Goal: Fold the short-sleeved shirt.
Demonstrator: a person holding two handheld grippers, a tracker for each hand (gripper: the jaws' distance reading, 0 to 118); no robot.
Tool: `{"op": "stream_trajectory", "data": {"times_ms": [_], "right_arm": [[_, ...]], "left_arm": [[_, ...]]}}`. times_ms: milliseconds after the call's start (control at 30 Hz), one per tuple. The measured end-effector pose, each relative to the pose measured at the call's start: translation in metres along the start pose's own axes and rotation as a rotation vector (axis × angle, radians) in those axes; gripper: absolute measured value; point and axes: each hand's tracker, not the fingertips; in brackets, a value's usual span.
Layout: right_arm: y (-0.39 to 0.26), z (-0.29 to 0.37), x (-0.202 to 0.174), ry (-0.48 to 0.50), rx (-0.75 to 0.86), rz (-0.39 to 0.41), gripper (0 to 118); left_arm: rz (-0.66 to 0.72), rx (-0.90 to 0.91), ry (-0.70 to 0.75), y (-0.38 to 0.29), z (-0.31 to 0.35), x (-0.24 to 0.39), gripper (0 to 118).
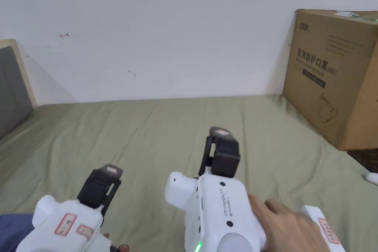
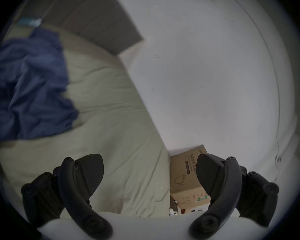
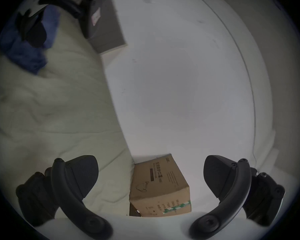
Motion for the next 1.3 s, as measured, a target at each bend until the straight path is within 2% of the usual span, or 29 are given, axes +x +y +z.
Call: {"op": "stream_trajectory", "data": {"times_ms": [33, 100, 133, 200, 233, 300, 333, 367, 400, 433, 467, 533, 600, 667, 767, 867, 900, 933, 967, 1000, 1033, 1067, 1100, 1133, 1167, 1300], "right_arm": [[0.002, 0.001, -0.001, 0.033, 0.003, -0.017, 118], [0.002, -0.001, 0.005, 0.045, -0.005, -0.124, 118], [0.003, -0.003, 0.015, 0.061, -0.024, -0.259, 118], [-0.003, -0.011, 0.044, 0.120, -0.094, -0.655, 118], [-0.014, -0.014, 0.061, 0.165, -0.141, -0.891, 118], [-0.047, -0.015, 0.080, 0.237, -0.126, -1.321, 118], [-0.064, -0.014, 0.081, 0.243, -0.136, -1.516, 118], [-0.082, -0.012, 0.080, 0.222, -0.163, -1.650, 118], [-0.091, -0.008, 0.074, 0.171, -0.213, -1.702, 118], [-0.100, -0.005, 0.066, 0.060, -0.295, -1.697, 118], [-0.105, -0.003, 0.058, 0.010, -0.334, -1.668, 118], [-0.109, 0.002, 0.050, 0.011, -0.366, -1.599, 118], [-0.108, 0.006, 0.053, 0.003, -0.324, -1.531, 118], [-0.097, 0.007, 0.062, -0.031, -0.274, -1.431, 118], [-0.084, 0.009, 0.075, -0.099, -0.218, -1.305, 118], [-0.076, 0.011, 0.082, -0.086, -0.225, -1.233, 118], [-0.075, 0.009, 0.082, -0.075, -0.229, -1.236, 118], [-0.075, 0.009, 0.081, -0.068, -0.232, -1.235, 116], [-0.076, 0.009, 0.080, -0.047, -0.220, -1.242, 106], [-0.076, 0.009, 0.079, -0.032, -0.237, -1.250, 78], [-0.076, 0.010, 0.077, -0.025, -0.240, -1.252, 26], [-0.075, 0.013, 0.075, -0.028, -0.208, -1.269, 1], [-0.074, 0.010, 0.071, -0.047, -0.256, -1.251, 1], [-0.076, 0.011, 0.072, -0.090, -0.253, -1.283, 1], [-0.080, 0.015, 0.072, -0.031, -0.246, -1.304, 1], [-0.082, 0.013, 0.073, -0.041, -0.264, -1.304, 1]], "left_arm": [[-0.017, -0.001, -0.005, -0.002, 0.002, 0.002, 110], [-0.148, 0.019, 0.033, 0.002, 0.004, 0.017, 110], [-0.274, 0.039, 0.059, 0.003, 0.006, 0.033, 110], [-0.588, 0.119, 0.069, -0.001, 0.012, 0.072, 110], [-0.727, 0.170, 0.062, -0.005, 0.017, 0.090, 110], [-1.000, 0.246, 0.018, -0.017, 0.026, 0.117, 111], [-1.158, 0.274, -0.005, -0.026, 0.030, 0.128, 112], [-1.307, 0.304, 0.004, -0.036, 0.033, 0.134, 113], [-1.420, 0.333, 0.019, -0.047, 0.035, 0.135, 113], [-1.492, 0.368, 0.045, -0.053, 0.039, 0.128, 113], [-1.529, 0.386, 0.063, -0.059, 0.040, 0.124, 113], [-1.455, 0.325, 0.017, -0.060, 0.042, 0.119, 113], [-1.348, 0.233, -0.024, -0.053, 0.041, 0.113, 113], [-1.286, 0.221, -0.022, -0.052, 0.040, 0.115, 113], [-1.296, 0.289, 0.008, -0.050, 0.043, 0.121, 113], [-1.295, 0.289, 0.081, -0.049, 0.045, 0.126, 111], [-1.302, 0.257, 0.122, -0.049, 0.045, 0.128, 106], [-1.308, 0.253, 0.109, -0.049, 0.045, 0.126, 93], [-1.319, 0.260, 0.055, -0.051, 0.047, 0.124, 58], [-1.332, 0.266, 0.024, -0.053, 0.049, 0.120, 20], [-1.327, 0.262, 0.048, -0.054, 0.048, 0.120, 0], [-1.309, 0.259, 0.081, -0.055, 0.044, 0.121, 0], [-1.300, 0.268, 0.085, -0.055, 0.046, 0.118, 0], [-1.260, 0.259, 0.053, -0.054, 0.049, 0.116, 0], [-1.240, 0.230, 0.044, -0.053, 0.050, 0.118, 0], [-1.252, 0.230, 0.057, -0.055, 0.045, 0.121, 0]]}}
